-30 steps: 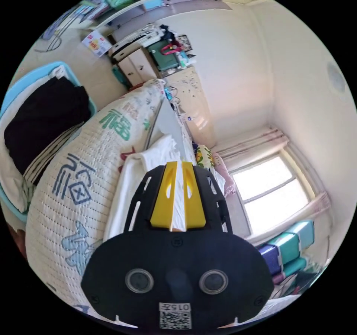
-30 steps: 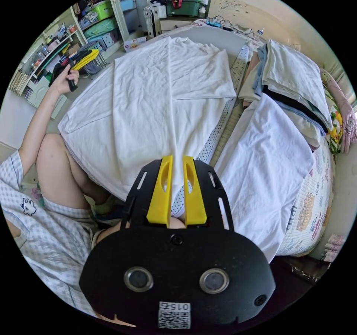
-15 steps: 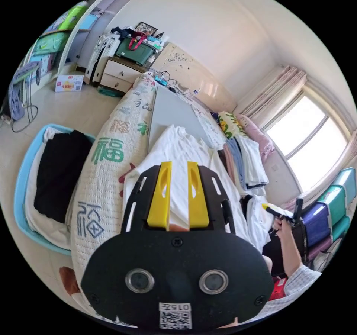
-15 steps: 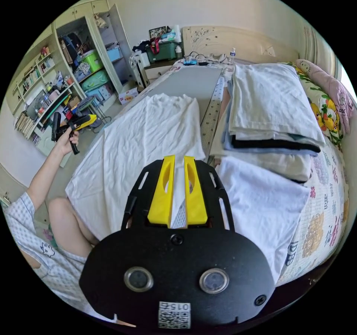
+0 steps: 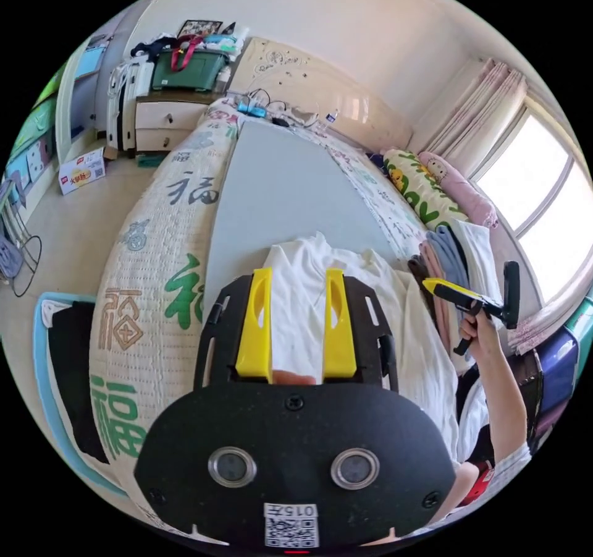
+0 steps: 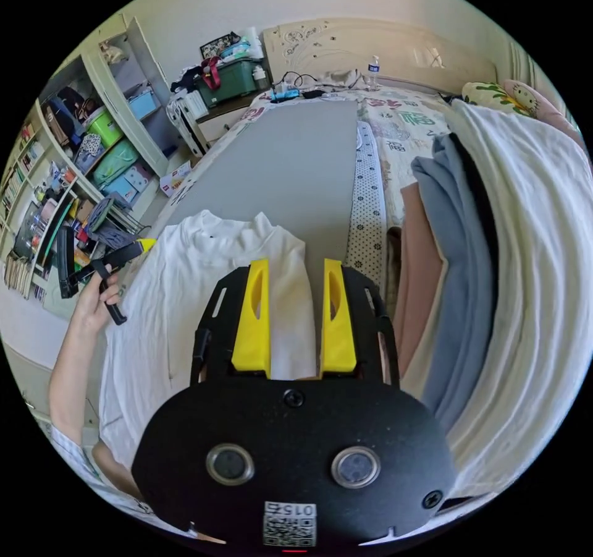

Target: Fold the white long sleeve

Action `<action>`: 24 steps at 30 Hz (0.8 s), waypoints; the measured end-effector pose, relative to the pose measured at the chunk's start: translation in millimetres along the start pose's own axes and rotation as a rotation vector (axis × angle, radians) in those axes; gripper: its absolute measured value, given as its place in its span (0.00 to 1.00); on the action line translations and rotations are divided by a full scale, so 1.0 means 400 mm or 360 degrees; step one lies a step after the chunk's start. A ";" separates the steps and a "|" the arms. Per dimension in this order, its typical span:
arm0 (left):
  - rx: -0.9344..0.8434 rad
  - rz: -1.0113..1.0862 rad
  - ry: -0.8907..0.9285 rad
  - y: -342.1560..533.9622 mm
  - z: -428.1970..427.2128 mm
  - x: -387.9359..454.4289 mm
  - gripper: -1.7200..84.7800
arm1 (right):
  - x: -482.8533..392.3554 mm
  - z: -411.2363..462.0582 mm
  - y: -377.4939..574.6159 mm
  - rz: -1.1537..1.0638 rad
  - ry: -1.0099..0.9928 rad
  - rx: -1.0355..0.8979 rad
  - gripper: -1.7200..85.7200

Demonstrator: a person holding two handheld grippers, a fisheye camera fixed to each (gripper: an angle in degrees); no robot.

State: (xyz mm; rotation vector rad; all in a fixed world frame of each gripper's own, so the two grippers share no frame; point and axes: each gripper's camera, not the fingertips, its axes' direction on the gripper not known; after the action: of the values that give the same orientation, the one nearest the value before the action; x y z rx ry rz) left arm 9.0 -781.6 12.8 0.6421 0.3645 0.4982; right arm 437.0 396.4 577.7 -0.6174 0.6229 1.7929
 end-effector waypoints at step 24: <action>0.0342 0.0486 0.0500 0.439 -0.631 -0.001 0.03 | -0.187 -0.552 0.591 -0.0890 -0.0310 0.0258 0.02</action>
State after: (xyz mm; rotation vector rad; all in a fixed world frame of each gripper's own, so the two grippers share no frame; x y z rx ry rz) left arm -166.7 -540.7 -61.9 0.8357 0.6273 0.8643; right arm 256.0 130.7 494.7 -0.4431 0.4048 1.2454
